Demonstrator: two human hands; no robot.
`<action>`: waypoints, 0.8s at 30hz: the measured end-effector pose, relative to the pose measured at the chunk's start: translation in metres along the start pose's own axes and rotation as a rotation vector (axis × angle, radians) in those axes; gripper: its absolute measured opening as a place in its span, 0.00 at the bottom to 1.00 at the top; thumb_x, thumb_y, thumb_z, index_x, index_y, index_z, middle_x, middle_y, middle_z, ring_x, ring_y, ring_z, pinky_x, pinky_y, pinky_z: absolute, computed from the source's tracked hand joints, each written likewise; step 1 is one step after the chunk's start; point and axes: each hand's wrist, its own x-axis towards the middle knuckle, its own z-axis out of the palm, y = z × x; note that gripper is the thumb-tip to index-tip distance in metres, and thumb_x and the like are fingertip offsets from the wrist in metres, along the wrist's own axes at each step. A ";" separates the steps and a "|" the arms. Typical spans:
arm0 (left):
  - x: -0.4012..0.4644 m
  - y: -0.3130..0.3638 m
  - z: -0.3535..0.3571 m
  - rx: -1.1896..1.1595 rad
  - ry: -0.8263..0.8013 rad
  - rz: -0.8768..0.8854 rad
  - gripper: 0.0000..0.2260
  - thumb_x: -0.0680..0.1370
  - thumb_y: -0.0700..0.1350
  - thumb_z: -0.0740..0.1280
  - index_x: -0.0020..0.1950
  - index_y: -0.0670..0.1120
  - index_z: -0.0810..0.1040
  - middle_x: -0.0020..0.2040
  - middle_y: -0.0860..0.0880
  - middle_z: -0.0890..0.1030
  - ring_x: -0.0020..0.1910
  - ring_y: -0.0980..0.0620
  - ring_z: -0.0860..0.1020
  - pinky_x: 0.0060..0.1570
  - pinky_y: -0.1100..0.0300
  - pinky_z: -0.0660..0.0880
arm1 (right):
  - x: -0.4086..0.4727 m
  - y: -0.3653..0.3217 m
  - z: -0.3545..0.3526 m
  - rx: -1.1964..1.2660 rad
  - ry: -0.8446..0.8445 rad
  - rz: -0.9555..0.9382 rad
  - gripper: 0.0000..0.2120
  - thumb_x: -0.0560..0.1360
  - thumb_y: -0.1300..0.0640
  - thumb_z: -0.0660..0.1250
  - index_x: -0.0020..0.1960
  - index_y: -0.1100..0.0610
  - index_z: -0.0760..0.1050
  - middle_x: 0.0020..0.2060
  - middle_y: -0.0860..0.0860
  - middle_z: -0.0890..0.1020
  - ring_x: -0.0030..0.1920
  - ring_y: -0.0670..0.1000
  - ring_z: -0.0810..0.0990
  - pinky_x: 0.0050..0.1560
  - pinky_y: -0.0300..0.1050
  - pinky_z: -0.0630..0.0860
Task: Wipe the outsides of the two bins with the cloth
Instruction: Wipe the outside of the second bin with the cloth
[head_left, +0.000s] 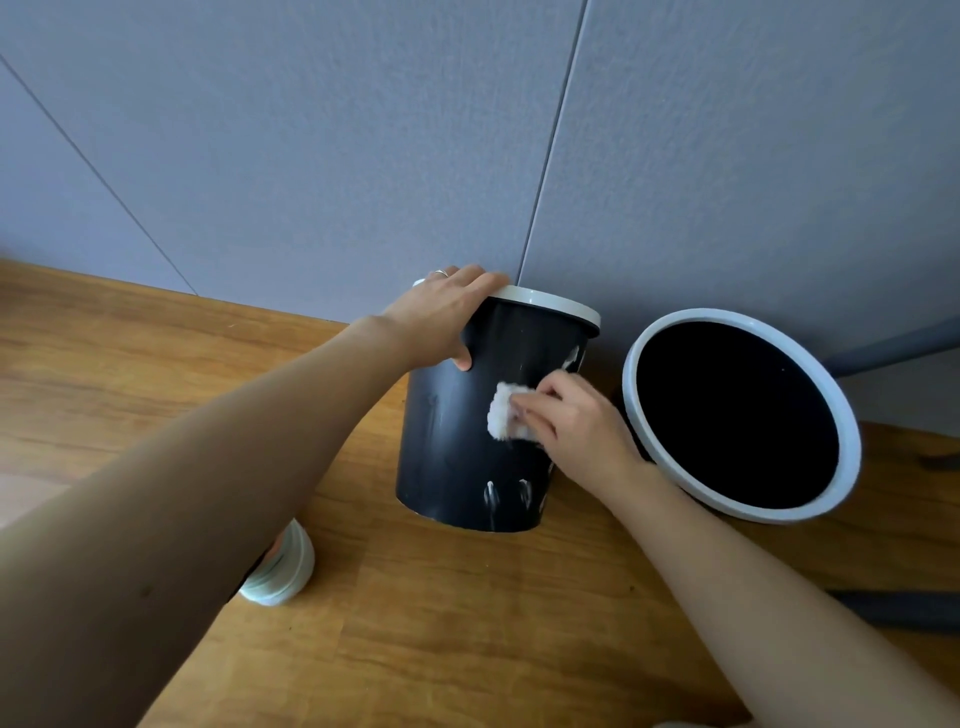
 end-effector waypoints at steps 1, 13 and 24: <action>0.000 0.001 0.001 -0.001 0.001 0.002 0.43 0.62 0.45 0.81 0.72 0.49 0.62 0.64 0.47 0.70 0.62 0.43 0.68 0.59 0.49 0.69 | 0.008 0.001 -0.001 0.003 0.042 0.049 0.09 0.77 0.61 0.67 0.55 0.59 0.82 0.42 0.55 0.76 0.43 0.55 0.75 0.37 0.53 0.77; 0.000 -0.001 0.003 0.011 0.025 0.020 0.43 0.61 0.45 0.81 0.70 0.49 0.62 0.62 0.46 0.71 0.61 0.42 0.69 0.58 0.49 0.69 | -0.059 -0.026 0.026 -0.054 -0.273 -0.130 0.06 0.73 0.61 0.72 0.49 0.57 0.80 0.41 0.52 0.75 0.39 0.49 0.76 0.33 0.41 0.78; -0.002 -0.005 0.002 0.004 0.027 0.010 0.43 0.61 0.45 0.81 0.71 0.49 0.62 0.62 0.47 0.71 0.60 0.43 0.69 0.57 0.53 0.67 | -0.034 -0.019 0.022 -0.003 -0.119 0.000 0.06 0.77 0.59 0.66 0.52 0.58 0.78 0.44 0.53 0.73 0.41 0.47 0.71 0.39 0.38 0.75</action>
